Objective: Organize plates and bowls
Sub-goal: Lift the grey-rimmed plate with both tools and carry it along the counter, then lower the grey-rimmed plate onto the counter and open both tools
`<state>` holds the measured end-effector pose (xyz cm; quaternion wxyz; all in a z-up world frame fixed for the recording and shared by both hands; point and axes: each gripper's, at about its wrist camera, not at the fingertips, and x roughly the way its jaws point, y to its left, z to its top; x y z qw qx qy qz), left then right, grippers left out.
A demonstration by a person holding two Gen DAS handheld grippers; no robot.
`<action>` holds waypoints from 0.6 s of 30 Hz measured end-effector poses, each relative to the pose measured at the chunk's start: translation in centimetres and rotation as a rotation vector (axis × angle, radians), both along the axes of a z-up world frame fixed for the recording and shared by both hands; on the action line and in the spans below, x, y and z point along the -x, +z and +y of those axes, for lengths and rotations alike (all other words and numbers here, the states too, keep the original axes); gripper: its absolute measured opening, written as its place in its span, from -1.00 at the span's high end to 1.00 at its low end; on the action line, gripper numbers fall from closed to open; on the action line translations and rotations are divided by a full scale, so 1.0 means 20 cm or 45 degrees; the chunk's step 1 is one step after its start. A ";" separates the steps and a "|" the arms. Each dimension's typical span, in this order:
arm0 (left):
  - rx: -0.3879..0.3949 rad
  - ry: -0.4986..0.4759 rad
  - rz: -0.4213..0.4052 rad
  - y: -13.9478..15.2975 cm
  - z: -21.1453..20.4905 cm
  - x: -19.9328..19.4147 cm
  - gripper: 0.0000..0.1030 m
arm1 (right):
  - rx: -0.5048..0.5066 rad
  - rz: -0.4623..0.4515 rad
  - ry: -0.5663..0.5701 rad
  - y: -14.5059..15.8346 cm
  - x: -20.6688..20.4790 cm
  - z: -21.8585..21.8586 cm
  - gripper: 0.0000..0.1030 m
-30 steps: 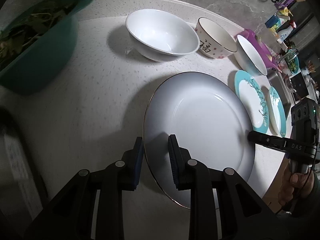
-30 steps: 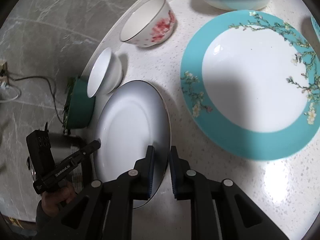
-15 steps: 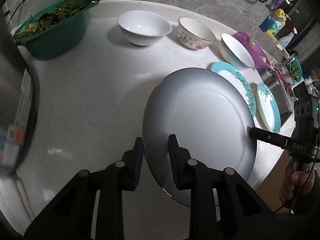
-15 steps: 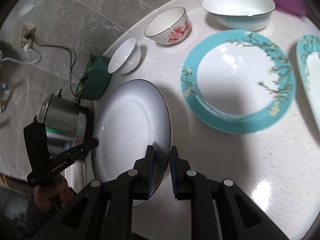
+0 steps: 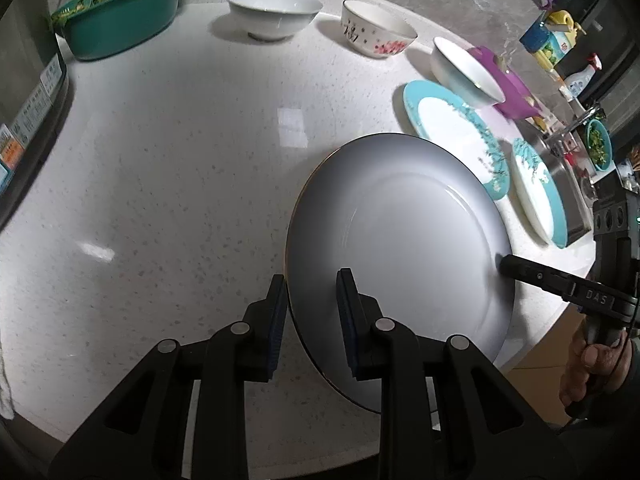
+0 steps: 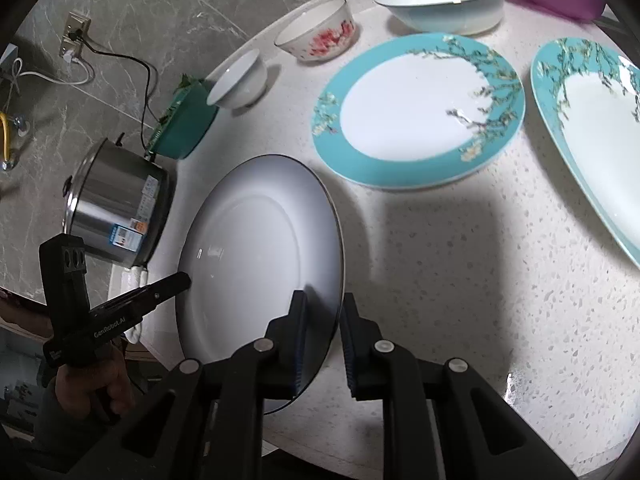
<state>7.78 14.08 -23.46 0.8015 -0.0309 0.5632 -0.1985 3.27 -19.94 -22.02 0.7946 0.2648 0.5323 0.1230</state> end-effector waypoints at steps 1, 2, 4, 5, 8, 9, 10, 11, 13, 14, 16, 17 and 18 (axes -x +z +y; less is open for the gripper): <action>0.001 0.006 0.006 -0.02 0.00 0.00 0.57 | 0.007 0.005 0.010 -0.02 -0.01 0.00 0.64; 0.000 0.011 0.004 -0.02 0.01 0.00 0.57 | 0.009 0.007 0.012 -0.03 0.00 0.01 0.64; -0.007 0.017 -0.004 -0.04 0.00 -0.01 0.57 | 0.015 0.009 0.016 -0.05 -0.02 0.01 0.63; -0.007 0.017 0.001 -0.05 0.00 -0.02 0.57 | 0.016 0.011 0.019 -0.06 -0.03 0.01 0.63; -0.009 -0.001 0.014 -0.08 -0.01 -0.03 0.57 | 0.037 0.017 0.023 -0.07 -0.04 0.03 0.63; -0.006 -0.008 0.016 -0.09 -0.01 -0.04 0.56 | 0.043 0.021 0.023 -0.07 -0.04 0.02 0.63; 0.000 -0.015 0.009 -0.10 -0.02 -0.07 0.56 | 0.043 0.027 0.019 -0.08 -0.04 0.02 0.62; -0.001 -0.023 0.004 -0.11 -0.03 -0.09 0.56 | 0.041 0.035 0.011 -0.09 -0.04 0.01 0.61; -0.001 -0.028 0.003 -0.12 -0.04 -0.12 0.56 | 0.044 0.032 0.001 -0.10 -0.04 0.01 0.60; -0.002 -0.031 0.003 -0.12 -0.05 -0.12 0.56 | 0.055 0.029 0.002 -0.10 -0.04 0.01 0.60; 0.003 -0.034 0.013 -0.12 -0.04 -0.12 0.56 | 0.070 0.023 0.011 -0.09 -0.04 0.02 0.58; 0.007 -0.035 0.017 -0.12 -0.03 -0.12 0.55 | 0.079 0.018 0.018 -0.09 -0.04 0.03 0.58; 0.005 -0.036 0.017 -0.11 -0.03 -0.12 0.53 | 0.081 0.017 0.020 -0.09 -0.04 0.03 0.58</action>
